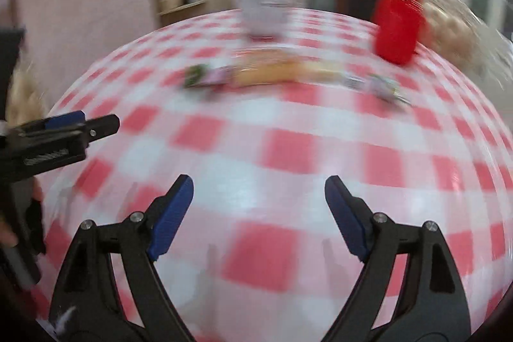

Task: Organize snacks
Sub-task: 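Grasp the green garlic-flavour snack pack on the table with the left tool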

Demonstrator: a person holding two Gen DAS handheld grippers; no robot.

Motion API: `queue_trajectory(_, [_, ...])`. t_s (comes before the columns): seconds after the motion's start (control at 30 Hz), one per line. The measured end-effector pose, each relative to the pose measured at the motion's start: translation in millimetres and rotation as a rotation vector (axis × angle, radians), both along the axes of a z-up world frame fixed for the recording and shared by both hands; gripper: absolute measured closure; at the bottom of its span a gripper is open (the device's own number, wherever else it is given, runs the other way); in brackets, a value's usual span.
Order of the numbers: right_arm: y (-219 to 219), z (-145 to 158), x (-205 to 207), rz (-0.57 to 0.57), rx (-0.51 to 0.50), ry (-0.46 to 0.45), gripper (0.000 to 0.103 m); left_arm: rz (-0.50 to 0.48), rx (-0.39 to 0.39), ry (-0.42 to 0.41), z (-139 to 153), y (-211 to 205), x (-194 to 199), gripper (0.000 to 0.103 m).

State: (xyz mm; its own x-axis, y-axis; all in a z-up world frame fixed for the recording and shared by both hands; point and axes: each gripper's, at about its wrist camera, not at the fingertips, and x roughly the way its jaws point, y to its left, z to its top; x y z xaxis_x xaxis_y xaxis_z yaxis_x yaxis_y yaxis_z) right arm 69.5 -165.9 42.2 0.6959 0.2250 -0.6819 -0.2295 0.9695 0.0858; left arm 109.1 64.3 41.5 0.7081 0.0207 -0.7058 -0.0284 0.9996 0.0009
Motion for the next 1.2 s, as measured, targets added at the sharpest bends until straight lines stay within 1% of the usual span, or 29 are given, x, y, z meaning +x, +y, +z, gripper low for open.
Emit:
queue_trajectory(0.03, [-14, 0, 4, -0.031, 0.020, 0.006, 0.017, -0.002, 0.018, 0.007, -3, -1, 12, 0.023])
queue_trajectory(0.07, [-24, 1, 6, -0.056, 0.033, 0.010, 0.017, 0.000, 0.015, 0.011, -5, 0, 23, 0.023])
queue_trajectory(0.13, [-41, 4, 9, -0.100, 0.057, 0.013, 0.017, -0.017, -0.047, 0.017, -9, 4, 46, 0.022])
queue_trajectory(0.17, [-46, 5, 9, -0.110, 0.070, 0.015, 0.017, -0.009, -0.060, 0.020, -11, 6, 56, 0.022])
queue_trajectory(0.2, [-49, 6, 10, -0.114, 0.084, 0.019, 0.017, 0.014, -0.053, 0.028, -14, 8, 69, 0.022])
queue_trajectory(0.27, [-44, 6, 11, -0.109, 0.081, 0.022, 0.017, 0.020, -0.052, 0.036, -19, 9, 83, 0.022])
queue_trajectory(0.47, [-26, -8, 13, -0.069, 0.047, 0.047, 0.017, 0.043, -0.117, 0.004, -17, 25, 115, 0.023])
queue_trajectory(0.57, [-23, -17, 13, -0.061, 0.040, 0.062, 0.017, 0.028, -0.096, 0.039, -25, 22, 134, 0.023])
queue_trajectory(0.63, [-23, -20, 15, -0.066, 0.026, 0.068, 0.017, 0.015, -0.112, 0.054, -30, 23, 138, 0.024])
queue_trajectory(0.7, [-24, -21, 16, -0.070, 0.024, 0.069, 0.017, 0.015, -0.136, 0.073, -33, 27, 138, 0.040])
queue_trajectory(0.73, [-24, -23, 16, -0.070, 0.028, 0.073, 0.017, 0.009, -0.143, 0.090, -35, 28, 138, 0.061])
queue_trajectory(0.77, [-24, -24, 16, -0.068, 0.030, 0.077, 0.017, 0.010, -0.124, 0.087, -35, 28, 135, 0.063])
queue_trajectory(0.87, [-22, -26, 16, -0.062, 0.018, 0.075, 0.017, -0.020, -0.121, 0.082, -34, 27, 121, 0.065])
queue_trajectory(0.97, [-17, -25, 14, -0.041, 0.011, 0.053, 0.017, -0.014, -0.114, 0.052, -28, 31, 94, 0.065])
queue_trajectory(1.03, [-11, -24, 13, -0.008, 0.036, 0.040, 0.017, -0.002, -0.121, 0.027, -23, 37, 71, 0.065])
queue_trajectory(1.13, [9, -22, 21, 0.036, 0.066, 0.046, 0.017, 0.035, -0.109, -0.012, -17, 49, 36, 0.065])
queue_trajectory(1.2, [35, -20, 31, 0.088, 0.066, 0.049, 0.017, 0.061, -0.136, -0.038, -12, 62, 14, 0.065])
